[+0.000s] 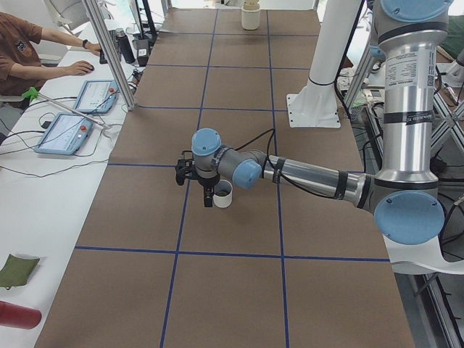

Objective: Left arm hands cup to right arm to dump lemon

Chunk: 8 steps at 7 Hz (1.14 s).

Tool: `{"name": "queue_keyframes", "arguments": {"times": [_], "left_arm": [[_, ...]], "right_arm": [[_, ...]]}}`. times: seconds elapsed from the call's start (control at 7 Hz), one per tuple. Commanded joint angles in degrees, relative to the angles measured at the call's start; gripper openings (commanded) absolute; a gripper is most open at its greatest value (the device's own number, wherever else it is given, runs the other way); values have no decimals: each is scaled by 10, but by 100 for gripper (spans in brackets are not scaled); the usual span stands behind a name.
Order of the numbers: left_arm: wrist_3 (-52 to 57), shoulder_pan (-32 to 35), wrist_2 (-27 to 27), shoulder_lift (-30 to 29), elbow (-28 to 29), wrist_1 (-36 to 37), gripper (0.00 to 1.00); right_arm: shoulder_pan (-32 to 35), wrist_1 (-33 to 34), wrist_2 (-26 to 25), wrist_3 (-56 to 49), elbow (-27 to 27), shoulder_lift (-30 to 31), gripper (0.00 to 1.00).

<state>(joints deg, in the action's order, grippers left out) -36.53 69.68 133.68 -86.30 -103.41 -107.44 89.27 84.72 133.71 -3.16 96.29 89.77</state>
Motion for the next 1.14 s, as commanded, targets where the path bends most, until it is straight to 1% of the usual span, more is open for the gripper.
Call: {"name": "queue_keyframes", "arguments": {"times": [0.0,0.43,0.57,0.71,0.86,1.0], "left_arm": [[-75,-58,-43,2,8,-39,100],[-75,-96,-47,2,23,-40,99],[-75,-99,-47,2,35,-42,95],[-73,-100,-47,2,38,-42,85],[-71,-99,-47,-2,44,-42,65],[-71,-100,-47,-4,45,-42,40]], "right_arm": [[-4,-1,3,0,1,-3,100],[-9,0,8,1,1,0,100],[-9,0,15,1,2,0,100],[-9,0,17,1,5,0,100],[-9,0,29,2,5,-1,100],[-10,-1,41,1,6,-2,100]]}}
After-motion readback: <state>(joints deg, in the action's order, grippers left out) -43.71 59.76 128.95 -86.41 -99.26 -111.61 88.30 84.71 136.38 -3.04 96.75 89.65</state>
